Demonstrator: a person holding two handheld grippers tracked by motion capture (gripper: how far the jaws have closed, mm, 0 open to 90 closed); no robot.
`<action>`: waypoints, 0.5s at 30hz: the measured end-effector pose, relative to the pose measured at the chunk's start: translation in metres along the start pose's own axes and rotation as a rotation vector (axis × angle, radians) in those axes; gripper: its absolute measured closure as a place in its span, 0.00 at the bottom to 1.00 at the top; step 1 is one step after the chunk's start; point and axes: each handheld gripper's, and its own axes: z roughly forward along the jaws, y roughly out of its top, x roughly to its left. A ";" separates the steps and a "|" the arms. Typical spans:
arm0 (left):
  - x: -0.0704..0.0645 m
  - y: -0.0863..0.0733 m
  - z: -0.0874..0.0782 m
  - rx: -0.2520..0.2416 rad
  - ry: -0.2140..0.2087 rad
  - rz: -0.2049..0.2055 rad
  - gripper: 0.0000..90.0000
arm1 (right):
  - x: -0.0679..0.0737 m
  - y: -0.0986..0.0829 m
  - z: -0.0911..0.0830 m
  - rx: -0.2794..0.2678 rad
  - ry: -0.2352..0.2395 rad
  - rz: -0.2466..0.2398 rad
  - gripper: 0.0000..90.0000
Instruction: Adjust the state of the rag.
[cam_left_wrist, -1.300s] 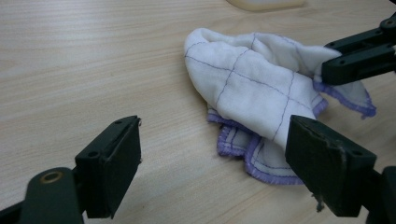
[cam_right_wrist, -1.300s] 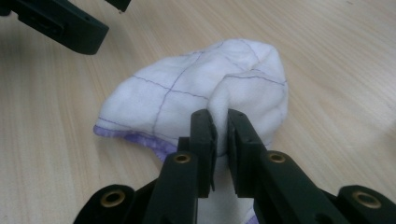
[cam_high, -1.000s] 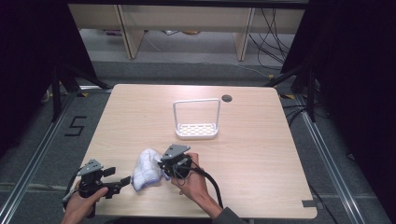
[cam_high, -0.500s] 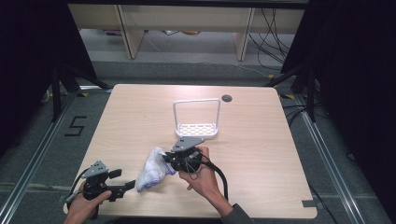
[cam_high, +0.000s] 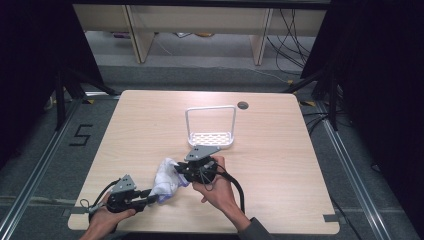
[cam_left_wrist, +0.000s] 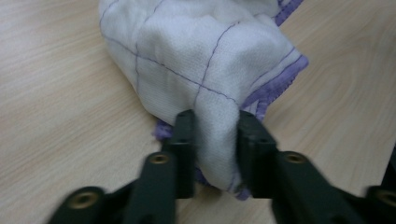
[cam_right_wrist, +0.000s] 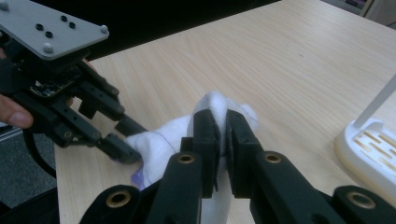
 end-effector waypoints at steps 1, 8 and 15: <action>-0.001 0.005 -0.005 -0.030 0.005 0.014 0.89 | 0.000 0.000 -0.003 0.003 -0.006 0.019 0.94; -0.011 0.028 -0.027 -0.102 -0.100 0.026 0.89 | -0.021 -0.006 -0.045 -0.037 -0.038 0.039 0.94; -0.019 0.055 -0.023 -0.104 -0.160 0.074 0.89 | -0.045 -0.032 -0.101 -0.058 -0.130 0.129 0.94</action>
